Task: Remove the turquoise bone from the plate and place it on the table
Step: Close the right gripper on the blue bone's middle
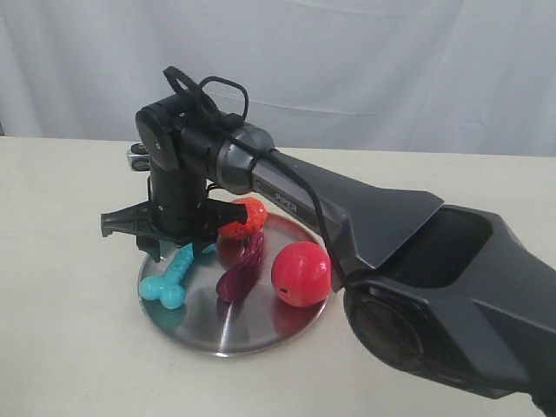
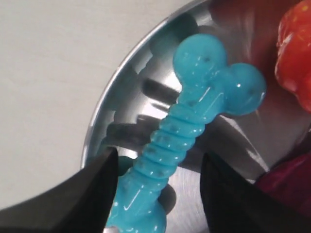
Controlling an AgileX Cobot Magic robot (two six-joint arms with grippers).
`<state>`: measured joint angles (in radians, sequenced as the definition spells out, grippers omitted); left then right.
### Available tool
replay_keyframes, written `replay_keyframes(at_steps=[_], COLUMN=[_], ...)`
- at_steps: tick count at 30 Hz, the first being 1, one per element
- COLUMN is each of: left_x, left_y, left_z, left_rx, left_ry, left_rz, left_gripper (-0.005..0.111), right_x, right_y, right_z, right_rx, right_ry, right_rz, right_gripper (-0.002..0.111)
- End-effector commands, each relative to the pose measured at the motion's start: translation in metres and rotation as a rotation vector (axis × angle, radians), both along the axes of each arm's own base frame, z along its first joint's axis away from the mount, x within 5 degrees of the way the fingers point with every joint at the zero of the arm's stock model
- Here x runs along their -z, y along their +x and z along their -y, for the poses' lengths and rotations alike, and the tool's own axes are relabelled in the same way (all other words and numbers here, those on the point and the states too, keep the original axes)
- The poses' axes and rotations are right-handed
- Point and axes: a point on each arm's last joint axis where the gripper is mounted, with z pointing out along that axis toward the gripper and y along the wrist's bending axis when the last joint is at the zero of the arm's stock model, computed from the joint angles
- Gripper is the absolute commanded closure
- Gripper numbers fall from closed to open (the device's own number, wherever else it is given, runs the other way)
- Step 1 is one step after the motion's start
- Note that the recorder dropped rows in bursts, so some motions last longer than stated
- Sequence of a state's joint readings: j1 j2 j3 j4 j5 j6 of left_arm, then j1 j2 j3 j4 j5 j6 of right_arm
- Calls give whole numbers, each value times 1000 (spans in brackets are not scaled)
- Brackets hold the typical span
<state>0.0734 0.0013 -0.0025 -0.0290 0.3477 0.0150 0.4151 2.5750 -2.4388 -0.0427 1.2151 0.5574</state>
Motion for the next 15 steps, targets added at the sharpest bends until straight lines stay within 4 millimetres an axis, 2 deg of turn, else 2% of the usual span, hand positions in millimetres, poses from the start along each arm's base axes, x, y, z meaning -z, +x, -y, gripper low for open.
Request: replay_keyframes(at_steps=[1,6,11,15], left_x=[0,0,0,0], left_y=[0,0,0,0], left_z=[0,0,0,0], left_rx=[-6,-6,-6,-6], left_ry=[-3,-3,-3,-3], left_rz=[4,4,4,4], left_gripper=[107,107,107,107], right_x=[12,20,21,23], right_y=[2,3,3,3], right_z=[3,3,3,3], right_rx=[9,9,7,7], right_ry=[-17,-23,-25,-27], right_rz=[-20,-33,-35,-36], right_gripper=[58,59,65,66])
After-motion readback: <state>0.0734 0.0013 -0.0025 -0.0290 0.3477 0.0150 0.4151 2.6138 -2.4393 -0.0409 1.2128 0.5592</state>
